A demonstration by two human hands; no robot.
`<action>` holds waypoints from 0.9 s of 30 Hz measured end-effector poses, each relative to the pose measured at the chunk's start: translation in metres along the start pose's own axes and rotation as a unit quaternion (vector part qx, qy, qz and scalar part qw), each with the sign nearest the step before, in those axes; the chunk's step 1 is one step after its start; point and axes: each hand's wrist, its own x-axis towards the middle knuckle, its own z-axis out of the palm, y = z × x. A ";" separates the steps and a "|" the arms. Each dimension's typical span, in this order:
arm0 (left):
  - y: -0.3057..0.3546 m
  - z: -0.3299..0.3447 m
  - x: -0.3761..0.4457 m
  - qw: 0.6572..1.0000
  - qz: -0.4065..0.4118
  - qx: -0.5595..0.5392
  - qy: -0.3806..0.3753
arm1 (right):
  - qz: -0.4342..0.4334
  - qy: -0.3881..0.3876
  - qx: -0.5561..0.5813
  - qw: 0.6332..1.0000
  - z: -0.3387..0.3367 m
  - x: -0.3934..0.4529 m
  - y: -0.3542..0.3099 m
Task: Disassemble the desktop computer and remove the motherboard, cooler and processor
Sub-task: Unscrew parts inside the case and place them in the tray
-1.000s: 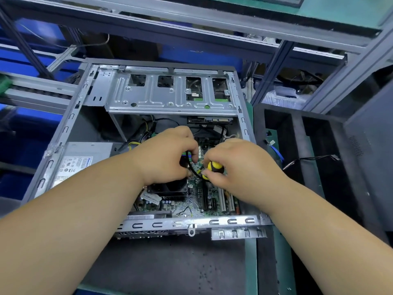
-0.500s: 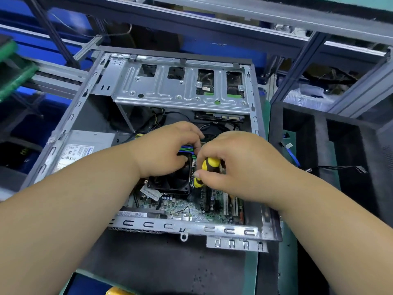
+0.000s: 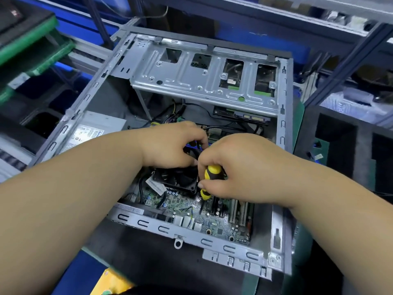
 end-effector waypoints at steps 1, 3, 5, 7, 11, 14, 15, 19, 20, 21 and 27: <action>-0.001 0.000 0.000 1.000 0.001 0.003 -0.001 | -0.004 -0.002 0.004 1.000 -0.001 0.000 0.000; -0.003 0.001 0.001 1.000 0.000 0.007 -0.002 | -0.010 -0.008 0.019 1.000 -0.004 -0.001 0.001; -0.005 0.002 0.002 1.000 -0.001 0.009 -0.005 | -0.016 -0.018 0.035 0.999 -0.006 -0.002 0.001; -0.007 0.003 0.002 1.000 -0.003 0.012 -0.006 | -0.025 -0.036 0.035 0.998 -0.005 -0.002 0.000; -0.008 0.003 0.003 1.000 -0.010 0.010 -0.004 | -0.043 -0.077 0.005 0.996 0.000 0.000 -0.001; -0.008 0.003 0.003 1.000 -0.014 0.008 -0.009 | -0.053 -0.093 -0.001 0.994 0.002 0.001 -0.001; -0.008 0.003 0.003 1.000 -0.015 0.008 -0.010 | -0.055 -0.093 -0.002 0.994 0.002 0.001 -0.001; -0.008 0.003 0.003 1.000 -0.020 0.005 -0.009 | -0.059 -0.091 -0.005 0.994 0.003 0.001 0.001; -0.009 0.003 0.003 1.000 -0.020 0.007 -0.008 | -0.059 -0.090 -0.005 0.994 0.003 0.001 0.001; -0.009 0.003 0.003 1.000 -0.021 0.008 -0.009 | -0.058 -0.088 -0.005 0.994 0.003 0.001 0.001; -0.008 0.002 0.003 1.000 -0.027 0.004 -0.013 | -0.058 -0.081 -0.009 0.995 0.002 0.000 0.002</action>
